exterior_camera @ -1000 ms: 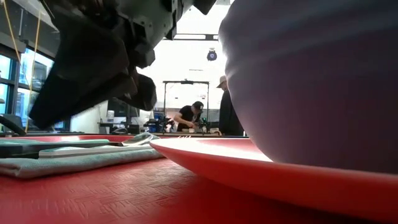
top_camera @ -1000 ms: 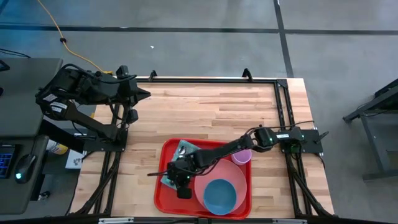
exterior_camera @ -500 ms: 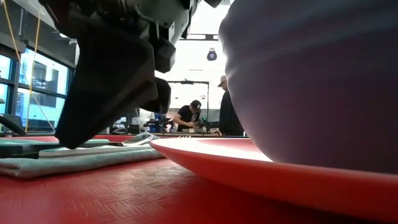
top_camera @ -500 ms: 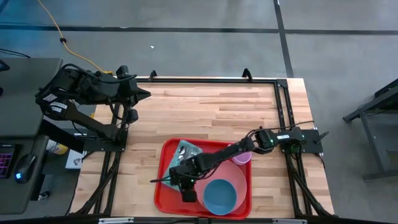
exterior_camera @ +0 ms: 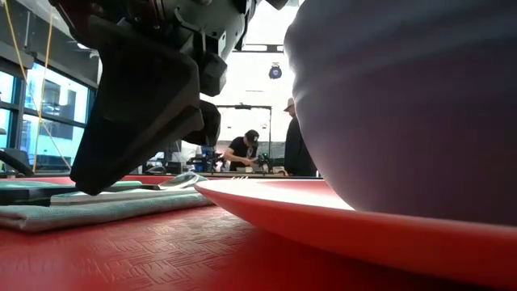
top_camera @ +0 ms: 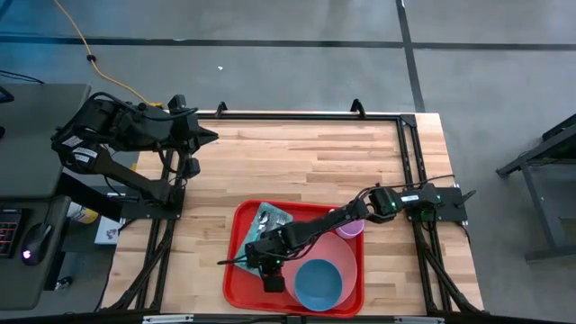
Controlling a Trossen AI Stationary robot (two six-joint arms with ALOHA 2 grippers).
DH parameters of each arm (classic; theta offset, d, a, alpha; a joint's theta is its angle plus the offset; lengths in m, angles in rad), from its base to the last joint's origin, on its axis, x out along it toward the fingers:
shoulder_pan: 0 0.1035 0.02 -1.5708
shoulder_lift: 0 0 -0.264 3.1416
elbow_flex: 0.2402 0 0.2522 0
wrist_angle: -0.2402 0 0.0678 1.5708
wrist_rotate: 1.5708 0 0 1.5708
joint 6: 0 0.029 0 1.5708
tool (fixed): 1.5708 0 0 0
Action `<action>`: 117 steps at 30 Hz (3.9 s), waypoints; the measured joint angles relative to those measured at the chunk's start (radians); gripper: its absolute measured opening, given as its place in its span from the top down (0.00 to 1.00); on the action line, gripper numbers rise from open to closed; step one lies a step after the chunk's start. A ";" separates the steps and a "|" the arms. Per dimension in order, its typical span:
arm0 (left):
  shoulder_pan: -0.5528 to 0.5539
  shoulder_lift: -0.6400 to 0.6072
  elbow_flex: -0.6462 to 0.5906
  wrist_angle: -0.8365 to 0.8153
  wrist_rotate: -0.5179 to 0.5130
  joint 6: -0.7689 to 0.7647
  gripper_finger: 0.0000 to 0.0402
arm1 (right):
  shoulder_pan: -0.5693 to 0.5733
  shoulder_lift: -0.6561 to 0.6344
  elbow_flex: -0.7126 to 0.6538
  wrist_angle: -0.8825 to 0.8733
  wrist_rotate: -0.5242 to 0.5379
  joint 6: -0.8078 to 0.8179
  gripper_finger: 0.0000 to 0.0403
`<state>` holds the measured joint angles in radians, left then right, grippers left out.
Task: Set up tray
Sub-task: Adjust the blue napkin on the red tray, then return to Home Position
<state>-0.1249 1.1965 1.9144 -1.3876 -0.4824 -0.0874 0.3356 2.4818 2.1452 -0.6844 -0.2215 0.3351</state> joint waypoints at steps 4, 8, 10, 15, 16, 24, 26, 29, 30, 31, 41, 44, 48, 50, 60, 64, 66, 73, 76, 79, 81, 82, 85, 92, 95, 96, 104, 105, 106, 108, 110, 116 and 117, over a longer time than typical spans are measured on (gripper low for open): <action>0.000 0.000 0.000 0.001 0.000 0.000 0.86 | 0.000 0.011 0.000 0.000 -0.006 0.000 1.00; 0.000 0.000 0.000 0.001 0.000 0.000 0.86 | 0.000 0.031 -0.001 0.003 -0.027 0.001 1.00; 0.000 0.000 0.000 0.001 0.000 0.000 0.86 | 0.000 0.033 -0.001 0.004 -0.041 0.001 1.00; 0.000 0.000 0.000 0.001 0.001 0.001 0.86 | 0.001 0.033 -0.001 -0.003 -0.076 -0.003 1.00; 0.000 0.000 0.000 0.001 0.001 0.002 0.86 | 0.003 0.034 -0.001 -0.005 -0.096 -0.005 1.00; 0.000 0.000 0.000 0.000 0.001 0.004 0.86 | 0.031 0.030 -0.001 -0.029 -0.133 -0.053 1.00; 0.000 0.000 0.000 0.000 0.001 0.004 0.86 | 0.032 0.022 -0.002 0.002 -0.124 -0.066 1.00; 0.000 0.000 0.000 0.000 0.001 0.004 0.86 | 0.021 0.013 0.020 0.023 -0.100 -0.071 1.00; 0.000 0.000 0.000 0.000 0.002 0.004 0.86 | 0.016 0.012 0.031 0.024 -0.093 -0.073 1.00; 0.000 0.000 0.000 0.000 0.003 0.004 0.86 | 0.010 0.012 0.041 0.024 -0.085 -0.075 1.00; 0.000 0.000 0.000 0.001 0.003 0.004 0.86 | -0.047 0.013 0.044 0.055 -0.092 -0.077 1.00; 0.000 0.000 0.000 0.001 0.003 0.004 0.86 | -0.057 0.015 0.019 0.084 -0.089 -0.077 1.00; 0.000 0.000 0.000 0.000 0.003 0.004 0.86 | -0.072 0.017 0.011 0.095 -0.081 -0.076 1.00; 0.000 0.000 0.000 0.000 0.004 0.004 0.86 | -0.081 0.017 0.011 0.107 -0.077 -0.077 1.00; 0.000 0.000 0.000 0.000 0.004 0.004 0.86 | -0.069 0.038 0.011 0.104 -0.076 -0.068 1.00; 0.000 0.000 0.000 -0.004 0.004 0.004 0.86 | -0.055 0.051 0.011 0.113 -0.078 -0.055 1.00; 0.000 0.000 0.000 -0.007 0.004 0.005 0.86 | -0.053 0.055 0.011 0.110 -0.084 -0.048 1.00; 0.000 0.000 0.000 -0.007 0.006 0.012 0.86 | -0.053 0.059 0.011 0.113 -0.125 -0.031 1.00; 0.000 0.000 0.000 -0.008 0.007 0.012 0.86 | -0.042 0.059 0.011 0.110 -0.127 -0.029 1.00; 0.000 0.000 0.000 -0.012 0.007 0.012 0.86 | -0.030 0.059 0.011 0.100 -0.139 -0.030 1.00; 0.000 0.000 0.000 -0.017 0.007 0.012 0.86 | -0.022 0.059 0.011 0.087 -0.164 -0.033 1.00; 0.000 0.000 0.000 -0.020 0.008 0.012 0.86 | -0.017 0.059 0.011 0.080 -0.175 -0.034 1.00; 0.000 0.000 0.000 -0.023 0.008 0.012 0.86 | 0.001 0.059 0.011 0.051 -0.183 -0.051 1.00; 0.000 0.000 0.000 -0.024 0.008 0.012 0.86 | 0.032 0.058 0.012 0.015 -0.190 -0.074 1.00; 0.000 0.000 0.000 -0.024 0.008 0.012 0.86 | 0.035 0.058 0.012 0.008 -0.210 -0.078 1.00; 0.000 0.000 0.000 -0.024 0.008 0.012 0.86 | 0.035 0.058 0.012 0.006 -0.213 -0.081 1.00; 0.000 0.000 0.000 -0.022 0.009 0.005 0.86 | 0.034 0.058 0.015 -0.016 -0.261 -0.116 1.00; 0.000 0.000 0.000 -0.023 0.009 0.005 0.86 | 0.034 0.058 0.020 -0.018 -0.260 -0.121 1.00; 0.000 0.000 0.000 -0.023 0.009 0.005 0.86 | 0.034 0.059 0.026 -0.018 -0.258 -0.130 1.00; 0.000 0.000 0.000 -0.023 0.009 0.007 0.86 | 0.032 0.059 0.040 -0.005 -0.257 -0.147 1.00; 0.000 0.000 0.000 -0.023 0.009 0.007 0.86 | 0.025 0.059 0.061 0.008 -0.257 -0.160 1.00; 0.000 0.000 0.000 -0.025 0.009 0.008 0.86 | -0.016 0.059 0.134 0.022 -0.256 -0.183 1.00; 0.000 0.000 0.000 -0.026 0.009 0.008 0.86 | -0.021 0.059 0.149 0.014 -0.256 -0.190 1.00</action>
<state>-0.1249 1.1965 1.9144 -1.4139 -0.4736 -0.0795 0.3142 2.5412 2.2945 -0.6709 -0.4776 0.1455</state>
